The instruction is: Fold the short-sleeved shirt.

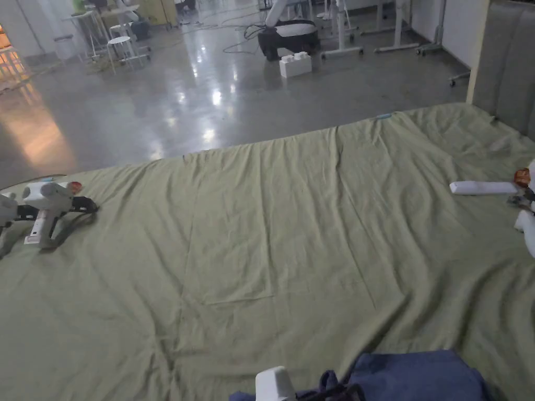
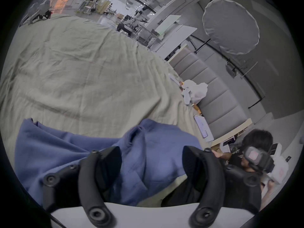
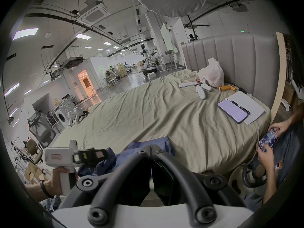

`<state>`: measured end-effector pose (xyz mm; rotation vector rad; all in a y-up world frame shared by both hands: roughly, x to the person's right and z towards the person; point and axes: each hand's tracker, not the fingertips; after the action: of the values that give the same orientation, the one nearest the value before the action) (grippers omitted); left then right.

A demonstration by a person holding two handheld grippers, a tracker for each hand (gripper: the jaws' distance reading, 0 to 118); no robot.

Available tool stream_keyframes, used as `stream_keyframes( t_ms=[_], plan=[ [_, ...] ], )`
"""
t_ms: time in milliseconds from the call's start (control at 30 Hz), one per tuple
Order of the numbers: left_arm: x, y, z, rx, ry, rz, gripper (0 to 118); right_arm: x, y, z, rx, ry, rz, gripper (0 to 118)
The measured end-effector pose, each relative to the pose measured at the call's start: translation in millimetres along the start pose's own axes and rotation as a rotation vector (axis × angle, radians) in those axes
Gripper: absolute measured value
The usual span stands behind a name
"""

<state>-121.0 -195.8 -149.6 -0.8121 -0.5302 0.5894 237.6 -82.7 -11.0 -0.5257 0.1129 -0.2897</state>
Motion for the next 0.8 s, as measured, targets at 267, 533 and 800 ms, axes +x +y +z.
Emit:
stream_keyframes(
  t_ms=[267,533,800],
  plan=[
    [-20.0,29.1,68.7,0.223,0.095,0.072,4,2.8,-4.6,-2.1,-0.012,0.017,-0.008,0],
    [-36.5,-24.9,-21.9,-0.093,0.057,0.193,2,0.9,-9.4,3.4,-0.028,0.014,-0.018,0],
    [-31.9,-6.1,16.3,0.016,-0.028,0.2,48,2.9,-12.2,1.1,-0.048,0.001,-0.015,0]
  ],
)
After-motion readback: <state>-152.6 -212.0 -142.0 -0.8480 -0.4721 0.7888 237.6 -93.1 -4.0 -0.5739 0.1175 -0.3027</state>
